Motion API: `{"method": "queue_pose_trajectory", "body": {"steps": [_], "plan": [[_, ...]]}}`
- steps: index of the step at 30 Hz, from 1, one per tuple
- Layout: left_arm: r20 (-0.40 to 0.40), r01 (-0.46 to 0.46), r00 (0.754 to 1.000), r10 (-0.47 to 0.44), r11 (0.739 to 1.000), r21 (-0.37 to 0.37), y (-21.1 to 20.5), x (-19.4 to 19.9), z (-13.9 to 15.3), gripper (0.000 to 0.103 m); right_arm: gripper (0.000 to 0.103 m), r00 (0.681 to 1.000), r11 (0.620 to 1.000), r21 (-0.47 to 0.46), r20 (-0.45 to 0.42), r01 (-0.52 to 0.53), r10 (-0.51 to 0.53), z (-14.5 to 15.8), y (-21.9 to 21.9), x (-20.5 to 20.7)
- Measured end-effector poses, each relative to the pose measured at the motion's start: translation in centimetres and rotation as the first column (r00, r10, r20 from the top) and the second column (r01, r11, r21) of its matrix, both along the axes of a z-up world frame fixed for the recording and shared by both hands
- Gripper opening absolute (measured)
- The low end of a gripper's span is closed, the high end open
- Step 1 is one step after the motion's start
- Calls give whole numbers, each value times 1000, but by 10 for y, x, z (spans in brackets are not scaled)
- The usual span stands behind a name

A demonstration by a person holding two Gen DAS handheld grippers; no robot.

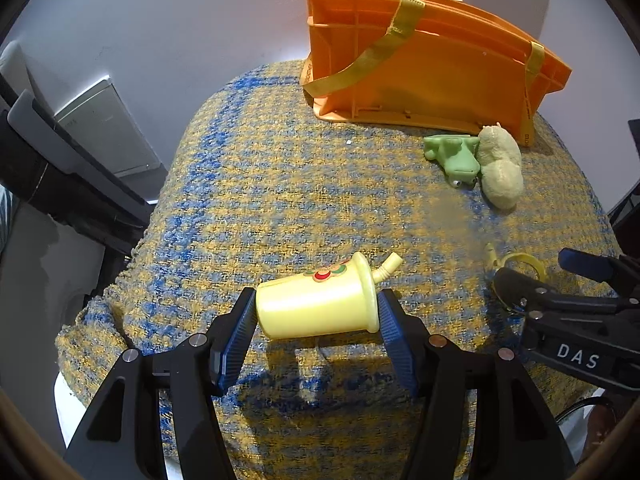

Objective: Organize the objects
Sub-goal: 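Grasp the yellow cup with the left gripper while the right gripper grasps its yellow cord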

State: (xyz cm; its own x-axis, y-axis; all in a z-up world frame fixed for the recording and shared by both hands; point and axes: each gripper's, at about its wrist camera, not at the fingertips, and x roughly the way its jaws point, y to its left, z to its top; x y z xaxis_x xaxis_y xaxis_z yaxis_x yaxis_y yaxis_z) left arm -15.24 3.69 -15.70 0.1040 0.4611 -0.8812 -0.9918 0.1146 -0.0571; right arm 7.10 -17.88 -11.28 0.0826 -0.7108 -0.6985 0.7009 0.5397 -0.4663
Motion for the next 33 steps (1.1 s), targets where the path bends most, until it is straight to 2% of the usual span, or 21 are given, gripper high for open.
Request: {"method": "queue_pose_trajectory", "body": {"steps": [9,11,13,20,28,33], "plan": [[5,6,1000,-6,1000,-13,5,1,-8,59,83,999,997,57,-11,45,-45,-18,-15,-3],[7,5,1000,-4,1000,-16,6,1,-9,59,81,999,997,57,-10,45,-44,-18,-16,-3],[5,7,1000,-7,1000,-18,7,2,-10,59,73,999,998,55,-11,44,-44,-18,-17,-3],[3,21,1000,-21,1000,-15,6,6,-9,59,71,1000,999,45,-12,15,-14,-17,-13,-6],[7,21,1000,-21,1000,11,6,7,6,59,70,1000,1000,-3,10,-29,29,1,2,-7],[21,24,999,-25,999,32,6,10,23,59,70,998,997,-52,24,-58,59,25,15,-4]]}}
